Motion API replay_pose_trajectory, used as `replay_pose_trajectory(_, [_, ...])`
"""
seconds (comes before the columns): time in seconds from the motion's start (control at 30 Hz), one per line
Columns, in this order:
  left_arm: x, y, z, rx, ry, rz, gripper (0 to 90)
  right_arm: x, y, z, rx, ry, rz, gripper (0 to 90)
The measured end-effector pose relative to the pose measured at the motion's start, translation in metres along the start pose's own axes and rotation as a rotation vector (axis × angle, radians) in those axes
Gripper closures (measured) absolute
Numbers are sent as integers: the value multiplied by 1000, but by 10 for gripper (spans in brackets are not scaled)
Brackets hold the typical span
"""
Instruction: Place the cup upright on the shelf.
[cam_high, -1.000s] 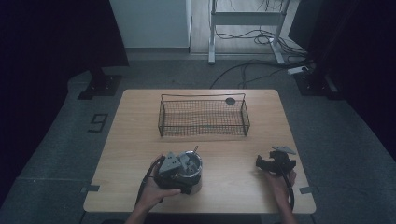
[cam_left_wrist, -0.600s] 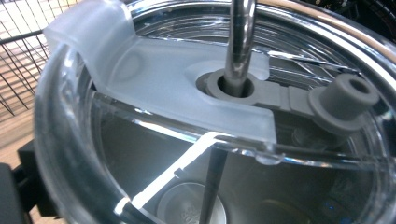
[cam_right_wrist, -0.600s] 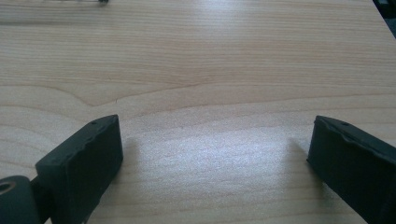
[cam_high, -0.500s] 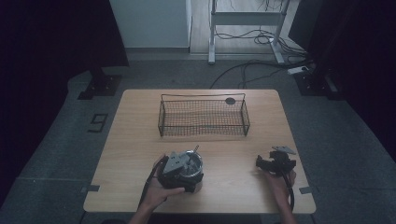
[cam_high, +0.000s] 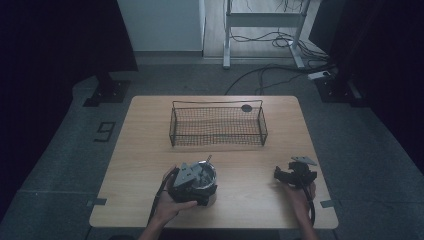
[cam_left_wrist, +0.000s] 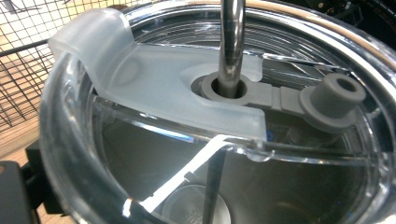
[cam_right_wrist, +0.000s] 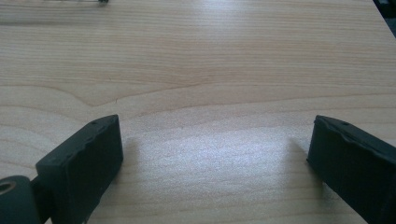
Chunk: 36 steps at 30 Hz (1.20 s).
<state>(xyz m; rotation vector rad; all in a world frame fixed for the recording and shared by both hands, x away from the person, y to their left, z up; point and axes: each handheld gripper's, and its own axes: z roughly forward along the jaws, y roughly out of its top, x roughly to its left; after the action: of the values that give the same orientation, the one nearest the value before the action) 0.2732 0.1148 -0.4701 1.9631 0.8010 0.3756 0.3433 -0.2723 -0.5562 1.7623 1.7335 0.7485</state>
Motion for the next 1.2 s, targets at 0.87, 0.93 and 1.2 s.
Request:
replay_pose_trajectory(0.87, [5, -1, -3, -8, -8, -5, 33, 0, 0, 0, -5, 5, -6, 44])
replay_pose_trajectory(0.93, [6, -1, -3, -9, -6, -9, 33, 0, 0, 0, -5, 5, -7, 44])
replay_pose_trajectory(1.2, [6, -2, -3, -15, -7, -7, 34, 0, 0, 0, -6, 6, -8, 47])
